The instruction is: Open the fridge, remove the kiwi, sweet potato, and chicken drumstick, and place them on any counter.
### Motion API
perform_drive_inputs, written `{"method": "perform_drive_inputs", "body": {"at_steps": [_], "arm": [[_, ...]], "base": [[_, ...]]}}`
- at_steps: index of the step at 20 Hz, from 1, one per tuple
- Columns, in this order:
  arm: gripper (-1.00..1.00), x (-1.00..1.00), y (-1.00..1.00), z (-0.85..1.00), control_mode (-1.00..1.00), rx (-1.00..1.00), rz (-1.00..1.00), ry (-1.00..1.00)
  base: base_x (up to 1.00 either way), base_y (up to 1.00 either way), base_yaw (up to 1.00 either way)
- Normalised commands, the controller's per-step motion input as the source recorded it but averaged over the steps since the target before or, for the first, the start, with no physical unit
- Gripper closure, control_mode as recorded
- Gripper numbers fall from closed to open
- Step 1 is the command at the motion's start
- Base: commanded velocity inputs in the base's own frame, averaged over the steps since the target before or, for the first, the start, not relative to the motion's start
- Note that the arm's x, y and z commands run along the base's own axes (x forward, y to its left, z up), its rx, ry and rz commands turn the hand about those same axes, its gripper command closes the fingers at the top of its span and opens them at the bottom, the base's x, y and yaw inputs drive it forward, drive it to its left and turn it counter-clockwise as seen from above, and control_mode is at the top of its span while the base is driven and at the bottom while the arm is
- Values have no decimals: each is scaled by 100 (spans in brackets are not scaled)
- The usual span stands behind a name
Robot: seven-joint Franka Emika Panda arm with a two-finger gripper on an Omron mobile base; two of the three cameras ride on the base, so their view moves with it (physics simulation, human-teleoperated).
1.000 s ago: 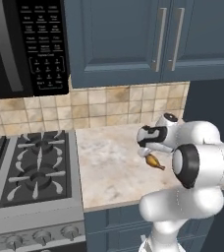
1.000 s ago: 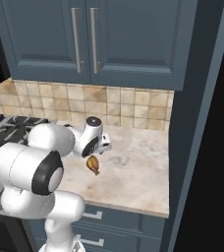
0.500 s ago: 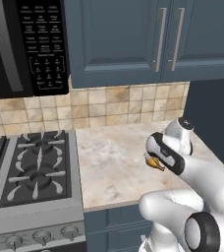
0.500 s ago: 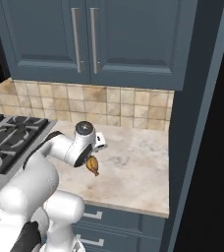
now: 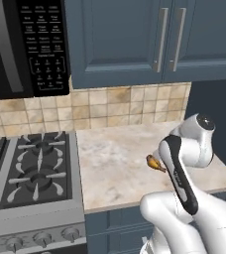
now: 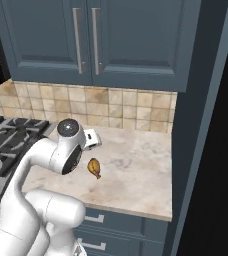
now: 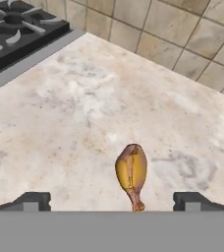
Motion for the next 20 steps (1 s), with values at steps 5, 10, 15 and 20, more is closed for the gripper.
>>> {"method": "perform_drive_inputs", "body": {"at_steps": [5, 10, 15, 20], "arm": [[-100, -74, 0, 90, -100, 0, 0, 0], [-100, -74, 0, 95, -100, 0, 0, 0], [-100, -64, 0, 83, -100, 0, 0, 4], [-100, -34, 9, 33, -100, 0, 0, 7]], "base": [[0, 0, 0], [0, 0, 0], [0, 0, 0], [0, 0, 0]]}}
